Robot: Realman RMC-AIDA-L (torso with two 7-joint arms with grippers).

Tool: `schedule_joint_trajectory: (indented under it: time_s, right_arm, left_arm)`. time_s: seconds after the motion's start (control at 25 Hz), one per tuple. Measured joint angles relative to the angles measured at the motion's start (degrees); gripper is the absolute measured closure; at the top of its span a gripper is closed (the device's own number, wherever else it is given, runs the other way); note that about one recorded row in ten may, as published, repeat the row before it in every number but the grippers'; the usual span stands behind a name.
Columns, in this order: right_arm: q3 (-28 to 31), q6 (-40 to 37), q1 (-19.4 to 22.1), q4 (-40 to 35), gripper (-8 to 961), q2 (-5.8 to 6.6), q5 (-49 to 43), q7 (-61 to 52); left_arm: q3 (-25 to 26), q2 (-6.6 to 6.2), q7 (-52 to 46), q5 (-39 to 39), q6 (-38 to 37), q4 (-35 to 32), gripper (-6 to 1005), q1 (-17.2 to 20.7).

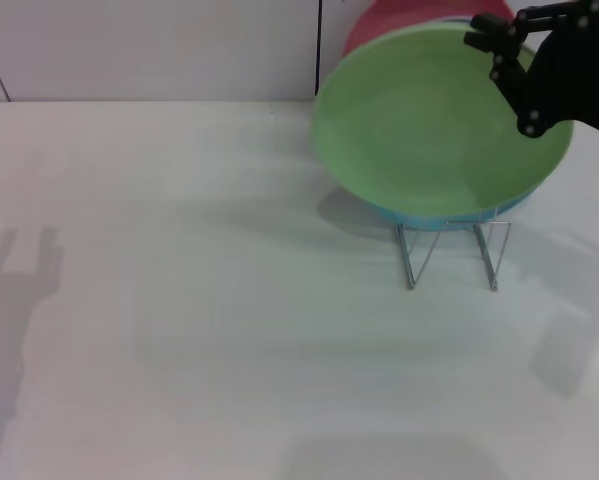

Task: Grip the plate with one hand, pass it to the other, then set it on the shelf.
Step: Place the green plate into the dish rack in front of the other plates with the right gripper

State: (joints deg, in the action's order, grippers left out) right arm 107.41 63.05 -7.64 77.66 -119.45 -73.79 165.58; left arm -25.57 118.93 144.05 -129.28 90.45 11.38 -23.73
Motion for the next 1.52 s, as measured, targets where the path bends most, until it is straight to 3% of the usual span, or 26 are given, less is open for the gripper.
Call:
schedule_joint_trajectory:
  time_s: [0.8, 1.24, 1.52]
  right_arm:
    - [6.38, 9.37, -2.53, -2.61, 923, 0.62, -1.75, -0.15]
    - [13.84, 15.85, -7.08, -8.46, 930, 0.86, -3.75, -0.22]
    - [15.16, 16.60, -7.94, -9.92, 929, 0.91, -5.34, -0.20]
  left_arm:
    - [0.44, 0.07, 0.00, 1.22, 0.88, 2.02, 437, -0.03]
    - [0.53, 0.17, 0.00, 1.31, 1.44, 3.60, 438, -0.10]
    - [0.65, 0.17, 0.00, 1.35, 2.05, 4.71, 440, -0.24]
